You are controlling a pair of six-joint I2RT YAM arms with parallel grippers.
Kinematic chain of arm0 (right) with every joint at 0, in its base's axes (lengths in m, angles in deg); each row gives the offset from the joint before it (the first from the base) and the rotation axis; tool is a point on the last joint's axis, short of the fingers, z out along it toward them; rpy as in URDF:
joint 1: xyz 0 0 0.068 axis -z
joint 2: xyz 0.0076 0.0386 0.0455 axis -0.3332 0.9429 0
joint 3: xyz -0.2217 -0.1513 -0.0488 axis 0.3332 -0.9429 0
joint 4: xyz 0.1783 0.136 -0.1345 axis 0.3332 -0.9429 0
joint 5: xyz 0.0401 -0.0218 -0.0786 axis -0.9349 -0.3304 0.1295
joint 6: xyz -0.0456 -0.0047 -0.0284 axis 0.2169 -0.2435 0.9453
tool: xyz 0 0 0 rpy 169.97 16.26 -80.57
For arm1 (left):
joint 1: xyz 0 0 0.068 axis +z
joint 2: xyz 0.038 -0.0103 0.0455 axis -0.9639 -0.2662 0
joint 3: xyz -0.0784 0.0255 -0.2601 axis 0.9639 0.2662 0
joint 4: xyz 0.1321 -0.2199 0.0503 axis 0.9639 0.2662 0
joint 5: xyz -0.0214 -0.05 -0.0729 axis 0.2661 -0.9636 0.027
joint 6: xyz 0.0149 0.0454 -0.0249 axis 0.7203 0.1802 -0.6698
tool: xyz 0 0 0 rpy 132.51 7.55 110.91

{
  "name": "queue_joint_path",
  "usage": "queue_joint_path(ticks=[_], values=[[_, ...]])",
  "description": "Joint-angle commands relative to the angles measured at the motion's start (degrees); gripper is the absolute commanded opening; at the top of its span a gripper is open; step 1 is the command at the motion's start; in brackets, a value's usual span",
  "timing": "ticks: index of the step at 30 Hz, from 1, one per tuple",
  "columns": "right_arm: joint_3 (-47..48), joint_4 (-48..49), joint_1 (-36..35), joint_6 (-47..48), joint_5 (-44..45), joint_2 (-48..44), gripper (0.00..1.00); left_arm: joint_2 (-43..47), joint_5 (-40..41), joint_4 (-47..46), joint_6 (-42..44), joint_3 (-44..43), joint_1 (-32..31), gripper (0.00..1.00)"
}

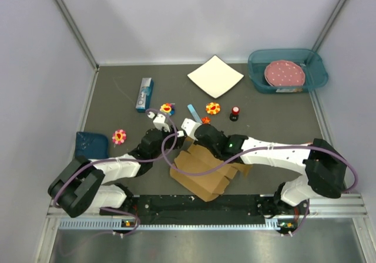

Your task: Fold the paper box

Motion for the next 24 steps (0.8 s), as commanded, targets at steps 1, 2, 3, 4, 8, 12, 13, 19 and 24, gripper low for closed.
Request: queue_joint_path(ticks=[1,2,3,4,8,12,13,19,24], values=[[-0.67,6.74,-2.38,4.11,14.87,0.26,0.0,-2.15,-1.83,-6.48,-0.17,-3.05,-0.32,0.51],[-1.02,7.8,-2.56,4.72,16.38,0.17,0.0,-2.41,-2.01,-6.75,-0.34,-3.23,-0.32,0.51],[-1.81,8.77,-3.08,6.21,17.88,0.08,0.0,-2.77,-2.1,-7.62,-0.6,-3.32,-0.41,0.51],[-2.25,11.13,-3.35,7.09,20.24,-0.27,0.0,-3.29,-2.27,-7.97,-0.69,-3.58,-0.41,0.51],[-5.15,18.07,-4.4,11.14,24.13,-1.06,0.0,-4.35,-2.54,-9.91,-1.4,-3.84,-0.5,0.51],[-8.05,21.61,-5.55,12.2,25.71,0.08,0.0,-5.31,-2.97,-11.4,-1.75,-3.84,-0.5,0.52],[-8.32,21.87,-5.89,12.11,26.32,0.43,0.0,-5.49,-3.06,-11.84,-1.84,-3.84,-0.5,0.52],[-10.16,21.87,-6.95,9.92,25.54,1.49,0.0,-6.46,-3.59,-12.99,-2.01,-4.37,-0.5,0.52],[-10.6,21.26,-7.39,8.34,24.84,0.43,0.0,-8.21,-4.21,-13.95,-2.01,-5.95,-0.41,0.52]])
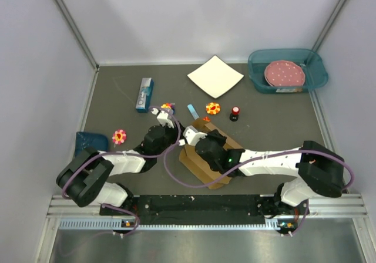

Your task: Fold the paper box

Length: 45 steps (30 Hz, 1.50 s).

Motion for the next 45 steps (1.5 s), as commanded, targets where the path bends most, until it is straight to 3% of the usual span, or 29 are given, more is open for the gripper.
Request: queue_joint_path(ticks=[1,7,10,12,14,17,25,29,33,36,45], values=[[-0.31,1.19,-1.05,-2.22,0.16,-0.9,0.0,-1.88,-3.02,-5.52,-0.07,-3.53,-0.17,0.52],[-0.4,-0.39,-1.05,-3.54,-0.02,-1.87,0.0,-2.24,-3.92,-5.26,-1.38,-3.53,-0.26,0.52],[-0.57,-0.74,-1.05,-4.16,-0.11,-2.31,0.0,2.59,0.54,-1.66,-3.4,-0.64,-0.26,0.49],[-0.75,-0.83,-1.05,-4.51,-0.19,-2.31,0.0,7.49,2.93,-0.34,-6.56,2.69,-0.08,0.4],[-0.66,-0.66,-1.05,-4.6,-0.19,-2.22,0.0,10.41,2.94,0.72,-10.41,4.72,-0.17,0.25],[-0.49,-0.31,-1.05,-4.6,-0.19,-2.22,0.0,12.88,0.14,-0.77,-15.25,7.36,-0.26,0.14],[-0.13,-0.92,-1.05,-5.48,-0.63,-2.49,0.0,-2.57,-14.71,-12.36,-22.82,5.7,-0.69,0.06],[-0.31,-1.27,-1.05,-5.74,-0.63,-2.75,0.0,-11.26,-16.22,-18.35,-25.72,5.52,-1.13,0.06],[-0.4,-1.45,-1.05,-6.0,-0.98,-3.01,0.0,-14.36,-11.4,-21.77,-26.52,7.19,-1.13,0.05],[-0.48,-1.45,-1.05,-6.09,-1.16,-3.01,0.0,-14.36,-6.92,-19.24,-25.82,7.02,-1.13,0.06],[-0.4,-1.36,-1.05,-6.09,-1.6,-2.75,0.0,-10.23,8.21,5.01,-22.13,2.28,-2.28,0.06]])
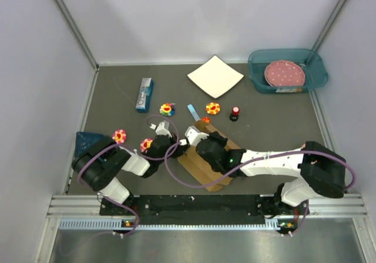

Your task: Fold the paper box

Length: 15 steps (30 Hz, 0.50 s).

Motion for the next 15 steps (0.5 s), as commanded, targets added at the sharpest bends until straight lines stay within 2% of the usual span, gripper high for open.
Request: queue_joint_path(ticks=[1,3,7,10,15], values=[[0.19,0.78,-0.9,-1.35,-0.24,-1.7,0.0,1.38,9.39,11.36,2.5,-3.52,-0.7,0.06],[0.19,0.78,-0.9,-1.35,-0.24,-1.61,0.0,0.41,9.66,14.08,2.59,-4.57,-0.7,0.06],[0.02,0.69,-0.9,-1.35,-0.33,-1.7,0.0,0.23,9.58,12.43,2.86,-3.88,-0.97,0.07],[0.28,0.61,-0.9,-1.35,-0.33,-1.7,0.0,3.12,9.23,10.41,4.17,-3.0,-0.97,0.09],[0.46,0.52,-0.9,-1.53,-0.33,-1.7,0.0,8.92,8.43,13.04,7.6,-5.37,-0.88,0.13]])
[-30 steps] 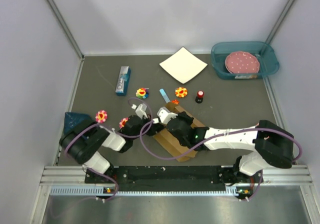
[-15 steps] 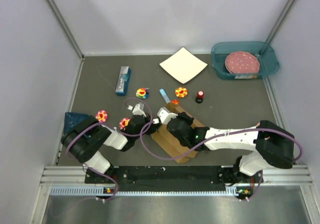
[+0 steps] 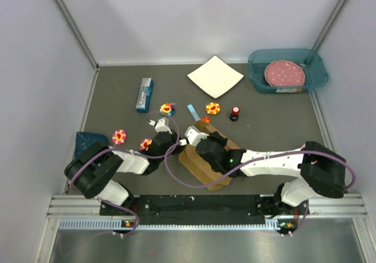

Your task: Fold the paper box

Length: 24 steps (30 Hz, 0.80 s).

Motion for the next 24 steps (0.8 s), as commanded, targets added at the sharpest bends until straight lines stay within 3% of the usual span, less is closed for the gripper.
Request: queue_joint_path(ticks=[1,8,13,24], values=[[0.37,0.45,-0.9,-1.61,-0.16,-1.7,0.0,5.04,1.59,1.35,3.89,-1.35,0.13,0.14],[0.72,0.28,-0.9,-1.7,-0.24,-1.61,0.0,10.22,2.73,1.87,6.7,-2.84,0.13,0.24],[0.81,0.28,-0.9,-1.79,-0.33,-1.53,0.0,10.24,3.44,0.12,10.81,-4.24,0.13,0.36],[0.98,0.45,-0.9,-1.53,-0.42,-1.18,0.0,1.89,-1.48,-2.87,17.42,-8.81,0.04,0.39]])
